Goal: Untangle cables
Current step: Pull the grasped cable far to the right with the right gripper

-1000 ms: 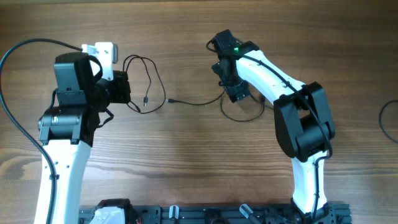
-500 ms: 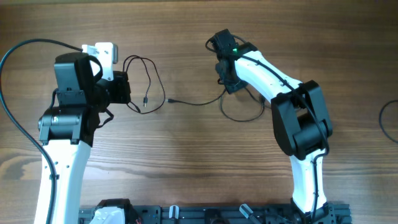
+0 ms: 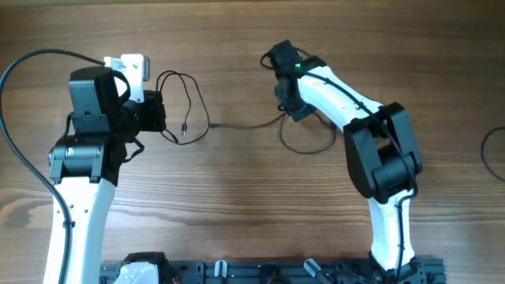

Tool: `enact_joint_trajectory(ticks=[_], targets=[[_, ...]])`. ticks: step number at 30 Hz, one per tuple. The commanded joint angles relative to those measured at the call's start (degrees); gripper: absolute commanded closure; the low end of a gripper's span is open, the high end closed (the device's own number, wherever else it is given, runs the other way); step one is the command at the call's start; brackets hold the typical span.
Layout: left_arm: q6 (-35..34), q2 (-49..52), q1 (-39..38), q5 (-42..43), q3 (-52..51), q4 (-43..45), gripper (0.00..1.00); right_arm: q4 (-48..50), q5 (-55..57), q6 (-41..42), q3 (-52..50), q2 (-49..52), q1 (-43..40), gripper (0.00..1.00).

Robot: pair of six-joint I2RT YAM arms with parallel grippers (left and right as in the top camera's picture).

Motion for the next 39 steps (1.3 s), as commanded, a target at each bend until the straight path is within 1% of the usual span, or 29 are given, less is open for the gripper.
enact_joint_trajectory(ticks=[1, 4, 7, 9, 13, 17, 20, 24, 27, 30, 31, 35, 39], targets=[[-0.55, 0.22, 0.24, 0.94, 0.17, 0.15, 0.96, -0.92, 0.98, -10.38, -4.48, 5.25, -0.31, 0.96], [-0.55, 0.22, 0.24, 0.94, 0.17, 0.15, 0.96, -1.31, 3.91, -18.95, -3.85, 4.92, -0.31, 0.96], [-0.52, 0.22, 0.24, 0.94, 0.15, 0.15, 0.96, -5.35, 10.1, -19.37, -2.03, 2.75, -0.31, 0.96], [-0.55, 0.22, 0.24, 0.94, 0.15, 0.15, 0.96, -6.73, 12.44, -20.9, -0.63, -0.5, -0.37, 0.96], [-0.52, 0.22, 0.24, 0.94, 0.15, 0.11, 0.96, -5.84, 12.94, -28.61, 0.81, -7.63, -1.68, 0.96], [-0.52, 0.22, 0.24, 0.94, 0.15, -0.07, 0.96, -6.21, 14.12, -34.42, 0.94, -17.29, -6.23, 0.96], [-0.5, 0.22, 0.24, 0.94, 0.17, -0.04, 0.96, -6.36, 14.1, -39.69, 0.94, -24.57, -12.28, 0.96], [-0.5, 0.22, 0.24, 0.94, 0.15, -0.04, 0.96, -6.32, 13.92, -46.71, 0.94, -32.22, -22.73, 0.96], [-0.5, 0.22, 0.24, 0.94, 0.15, -0.02, 0.96, -6.29, 13.9, -50.16, 0.94, -35.8, -31.36, 0.96], [-0.5, 0.22, 0.24, 0.94, 0.17, -0.04, 0.96, -6.27, 13.33, -52.35, 0.94, -37.33, -41.92, 0.96], [-0.52, 0.22, 0.24, 0.94, 0.15, -0.04, 0.96, -6.25, 12.41, -52.28, 0.94, -37.33, -44.35, 0.96], [-0.52, 0.22, 0.24, 0.96, 0.15, -0.33, 0.96, -3.8, 2.08, -50.05, 0.92, -36.11, -58.21, 0.96], [-0.52, 0.22, 0.24, 0.96, 0.15, -0.44, 0.96, -2.14, -5.9, -44.85, 0.87, -33.42, -68.57, 0.96]])
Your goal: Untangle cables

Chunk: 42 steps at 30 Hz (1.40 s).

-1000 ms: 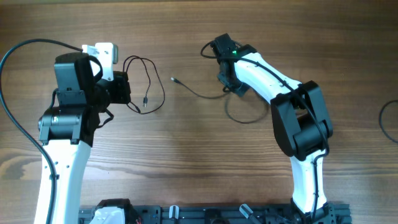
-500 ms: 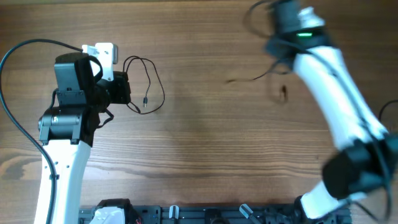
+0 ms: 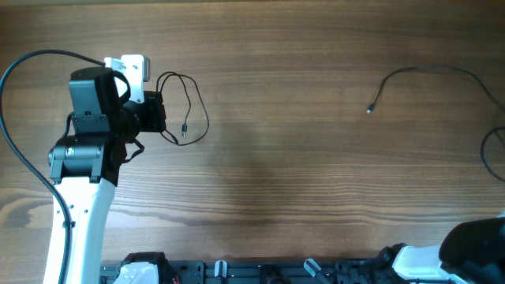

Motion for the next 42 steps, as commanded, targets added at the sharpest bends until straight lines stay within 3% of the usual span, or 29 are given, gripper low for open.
enact_joint_trajectory(ticks=[1, 4, 5, 6, 7, 8, 9, 14, 23, 30, 38, 42], targets=[[-0.5, 0.22, 0.24, 0.96, 0.15, 0.02, 0.96, 0.85, -10.95, 4.66, 0.33, 3.17, -7.85, 0.96], [-0.52, 0.22, 0.24, 0.96, 0.13, 0.0, 0.96, 1.9, -17.68, 4.68, 0.33, 5.99, -12.09, 0.96], [-0.52, 0.22, 0.24, 0.96, 0.15, 0.02, 0.96, 2.27, -20.02, 4.7, 0.33, 7.19, -13.05, 0.92], [-0.52, 0.22, 0.24, 0.96, 0.13, 0.02, 0.96, 2.6, -22.53, 4.68, 0.33, 8.46, -13.75, 0.71], [-0.52, 0.22, 0.24, 0.96, 0.13, 0.02, 0.96, 2.8, -26.32, 4.61, 0.33, 10.47, -14.29, 0.37], [-0.52, 0.22, 0.24, 0.96, 0.13, 0.02, 0.96, 2.73, -28.2, 4.52, 0.33, 11.91, -14.45, 0.14], [-0.52, 0.22, 0.24, 0.96, 0.13, 0.02, 0.96, 2.56, -30.45, 4.0, 0.33, 13.68, -14.43, 0.02], [-0.52, 0.22, 0.24, 0.96, 0.13, 0.0, 0.96, 0.02, -37.68, -2.25, 0.22, 19.15, -12.72, 0.0], [-0.52, 0.22, 0.24, 0.96, 0.13, 0.02, 0.96, -6.38, -38.05, -17.22, 0.2, 20.59, -5.09, 0.0], [-0.52, 0.22, 0.24, 0.96, 0.13, 0.02, 0.96, -4.22, -30.23, -16.83, -1.68, 21.29, 4.0, 0.0], [-0.52, 0.22, 0.24, 0.96, 0.13, 0.02, 0.96, 8.52, -24.55, -16.28, -1.68, 23.47, 12.22, 0.0], [-0.52, 0.22, 0.24, 0.96, 0.13, 0.04, 0.96, 11.32, -20.39, -3.82, -1.68, 24.52, 14.25, 0.0]])
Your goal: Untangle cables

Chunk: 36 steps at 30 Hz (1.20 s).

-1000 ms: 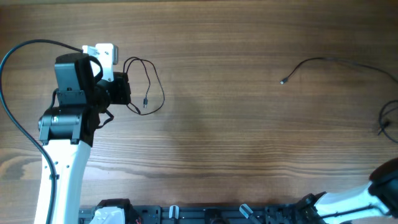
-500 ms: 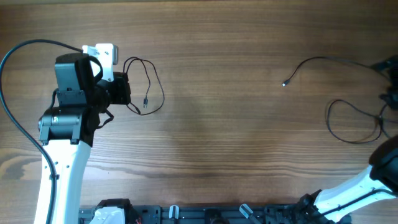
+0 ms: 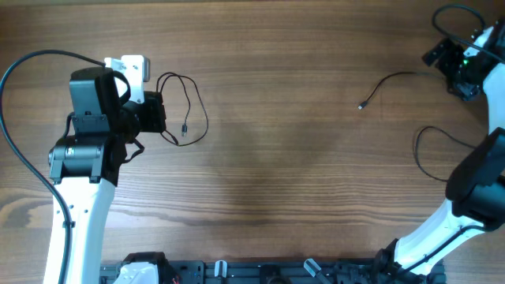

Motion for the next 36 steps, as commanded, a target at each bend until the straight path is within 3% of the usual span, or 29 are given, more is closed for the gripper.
enact_joint_trajectory(ticks=[1, 4, 11, 16, 24, 25, 26, 27, 28, 36], targets=[[-0.52, 0.22, 0.24, 0.96, 0.13, 0.2, 0.96, 1.27, 6.34, 13.7, -0.37, 2.25, 1.42, 0.0], [-0.52, 0.22, 0.24, 0.96, 0.13, 0.2, 0.96, 1.09, 8.5, 27.47, -0.37, 3.19, 1.6, 0.0], [-0.55, 0.22, 0.24, 0.96, 0.13, 0.2, 0.96, 0.09, 12.17, 44.28, -0.85, 6.1, 1.6, 0.0], [-0.55, 0.22, 0.24, 0.96, 0.13, 0.2, 0.96, 2.05, 13.68, 44.85, -0.85, 8.7, 1.49, 0.01], [-0.55, 0.22, 0.2, 2.47, 0.15, 0.2, 0.96, 4.09, 17.84, 44.76, -0.9, 10.62, 1.49, 0.14], [-0.57, 0.22, 0.2, 2.49, 0.13, 0.2, 0.96, 4.15, 17.92, 44.76, -0.9, 10.75, 1.49, 0.19], [-0.55, 0.22, 0.2, 2.47, 0.13, 0.2, 0.96, 4.33, 18.14, 44.7, -0.9, 10.84, 1.49, 0.31], [-0.57, 0.22, 0.2, 2.47, 0.13, 0.2, 0.96, 4.72, 18.34, 43.6, -0.9, 10.84, 1.49, 0.6], [-0.55, 0.22, 0.2, 2.49, 0.13, 0.2, 0.96, 5.33, 18.36, 42.4, -0.9, 10.84, 1.49, 0.95], [-0.55, 0.22, 0.2, 2.47, 0.13, 0.2, 0.95, 6.82, 17.75, 28.2, -0.87, 10.6, -0.37, 0.96]])
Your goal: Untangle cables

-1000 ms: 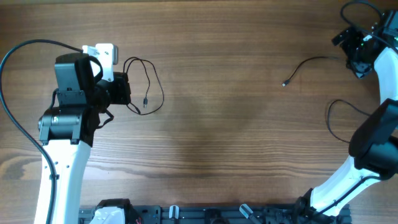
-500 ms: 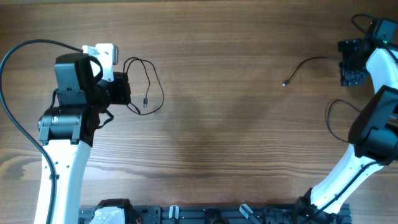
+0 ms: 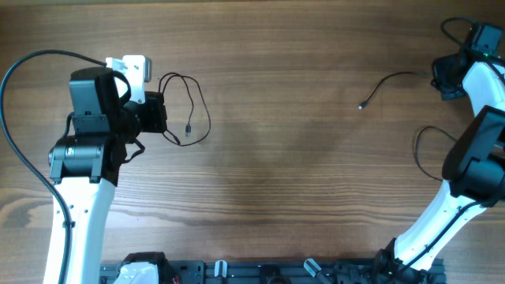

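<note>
A thin black cable lies in a loop at the left, its plug hanging inside the loop. My left gripper is at the loop's left edge, shut on that cable. A second black cable lies at the right, apart from the first. Its free plug points toward the table's middle. My right gripper sits at this cable's right end, near the table's far right edge, and looks shut on it. More of the second cable curves in a loop below.
A white block sits just behind the left arm. A thick black lead arcs from the left arm off the left edge. The wooden table spans between the two cables. A black rail runs along the front edge.
My right gripper has shifted slightly down and left at the far right edge, still at the right cable's end. The left cable's plug has shifted a little; the left arm stays put.
First my right gripper was at the table's middle on a cable that reached across to the left loop. Then the right arm was nearly out of view and that cable lay at the right, apart from the left one. Since then it holds that cable at the far right.
</note>
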Tool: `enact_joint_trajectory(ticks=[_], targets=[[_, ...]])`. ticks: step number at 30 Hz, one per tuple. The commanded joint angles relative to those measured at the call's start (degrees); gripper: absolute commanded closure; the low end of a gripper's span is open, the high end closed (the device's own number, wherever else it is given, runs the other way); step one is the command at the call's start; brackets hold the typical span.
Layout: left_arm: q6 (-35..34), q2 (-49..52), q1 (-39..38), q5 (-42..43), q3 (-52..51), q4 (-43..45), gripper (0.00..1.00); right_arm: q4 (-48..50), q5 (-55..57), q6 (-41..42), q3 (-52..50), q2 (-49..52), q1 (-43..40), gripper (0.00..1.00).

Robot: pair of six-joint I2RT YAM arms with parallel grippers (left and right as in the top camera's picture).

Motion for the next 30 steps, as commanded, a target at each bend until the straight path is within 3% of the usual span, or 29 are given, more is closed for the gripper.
enact_joint_trajectory(ticks=[1, 4, 9, 20, 28, 29, 30], targets=[[-0.55, 0.22, 0.2, 0.94, 0.13, 0.2, 0.96, -0.52, 0.11, -7.54, -0.61, 1.07, -2.19, 0.96], [-0.52, 0.22, 0.2, 0.94, 0.13, 0.39, 0.96, -0.26, -3.65, -10.36, -0.61, 1.01, -4.04, 0.94], [-0.52, 0.31, 0.2, 0.94, 0.13, 0.94, 0.96, 0.09, -4.63, -9.7, -0.63, 1.03, -5.55, 0.61], [-0.55, 0.31, 0.2, 0.94, 0.15, 1.05, 0.95, 4.04, -4.61, -9.68, -0.63, 2.54, -5.38, 0.49], [-0.55, 0.31, 0.2, 0.94, 0.13, 1.05, 0.95, 4.13, -6.27, -9.86, -0.68, 5.18, -5.33, 0.55], [-0.55, 0.31, 0.2, 0.94, 0.13, 1.05, 0.95, 3.85, -6.38, -9.9, -0.68, 5.33, -5.33, 0.6], [-0.57, 0.31, 0.2, 0.94, 0.15, 1.05, 0.95, 3.48, -6.38, -9.92, -0.68, 5.38, -5.33, 0.76]])
